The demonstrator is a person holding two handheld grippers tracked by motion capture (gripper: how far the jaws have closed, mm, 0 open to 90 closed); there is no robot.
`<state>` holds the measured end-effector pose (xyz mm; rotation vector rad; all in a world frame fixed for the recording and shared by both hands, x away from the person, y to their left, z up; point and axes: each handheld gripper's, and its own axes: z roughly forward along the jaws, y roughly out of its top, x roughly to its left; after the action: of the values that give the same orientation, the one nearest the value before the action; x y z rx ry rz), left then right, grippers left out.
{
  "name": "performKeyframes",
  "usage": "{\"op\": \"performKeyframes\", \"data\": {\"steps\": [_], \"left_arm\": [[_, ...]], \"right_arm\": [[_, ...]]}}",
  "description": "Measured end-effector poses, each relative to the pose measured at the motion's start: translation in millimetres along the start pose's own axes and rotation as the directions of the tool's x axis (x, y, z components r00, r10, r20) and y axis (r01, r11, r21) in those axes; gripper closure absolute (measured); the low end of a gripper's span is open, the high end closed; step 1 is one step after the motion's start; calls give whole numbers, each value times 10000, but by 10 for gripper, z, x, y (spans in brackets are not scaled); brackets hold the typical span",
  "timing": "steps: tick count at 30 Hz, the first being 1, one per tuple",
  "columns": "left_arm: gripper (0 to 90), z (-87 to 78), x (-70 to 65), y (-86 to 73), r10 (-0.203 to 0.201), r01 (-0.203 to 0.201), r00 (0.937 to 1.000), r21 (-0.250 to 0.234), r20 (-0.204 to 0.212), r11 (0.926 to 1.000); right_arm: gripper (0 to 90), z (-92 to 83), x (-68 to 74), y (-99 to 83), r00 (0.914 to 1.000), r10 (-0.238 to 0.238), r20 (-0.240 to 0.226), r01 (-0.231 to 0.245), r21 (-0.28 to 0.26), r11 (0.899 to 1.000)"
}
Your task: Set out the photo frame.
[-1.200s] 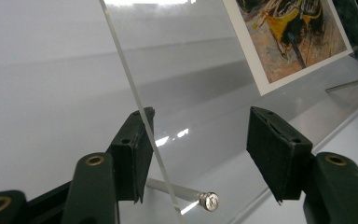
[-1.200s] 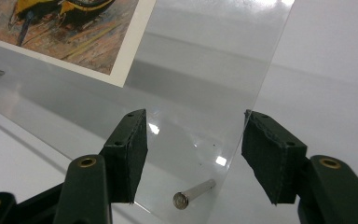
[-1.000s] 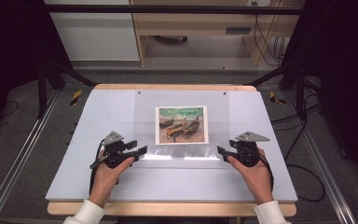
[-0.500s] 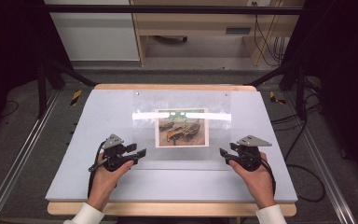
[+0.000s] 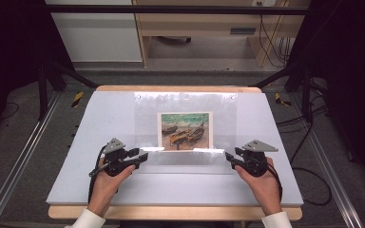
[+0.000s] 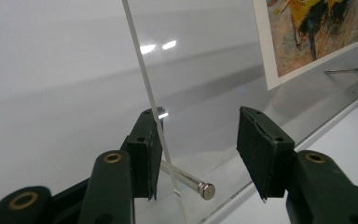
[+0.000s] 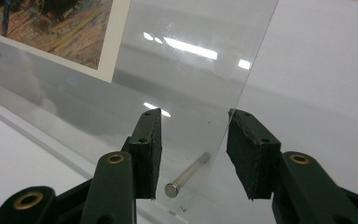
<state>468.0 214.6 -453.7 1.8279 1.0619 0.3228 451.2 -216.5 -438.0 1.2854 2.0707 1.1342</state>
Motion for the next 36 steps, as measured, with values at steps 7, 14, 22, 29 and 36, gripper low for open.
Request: {"op": "performKeyframes", "data": {"steps": [7,14,22,29,36], "left_arm": [[507,-11,-12,-12,24,-24,10000,26,-50,10000],[515,-20,-22,-19,74,-74,9999,71,-82,9999],[522,-28,-32,-25,86,-85,9999,102,-128,9999],[529,-35,-37,-32,103,-101,9998,125,-152,9999],[540,-46,-40,-43,104,-102,9998,156,-147,9998]], "right_arm": [[574,-13,9,-18,10000,45,40,-45,-31,10000],[587,-27,20,-34,9999,48,89,-47,-47,10000],[602,-40,28,-45,9999,32,131,-31,-20,10000],[615,-50,27,-56,9999,-19,132,20,-28,10000],[631,-64,34,-70,9999,-19,160,19,-18,10000]]}}
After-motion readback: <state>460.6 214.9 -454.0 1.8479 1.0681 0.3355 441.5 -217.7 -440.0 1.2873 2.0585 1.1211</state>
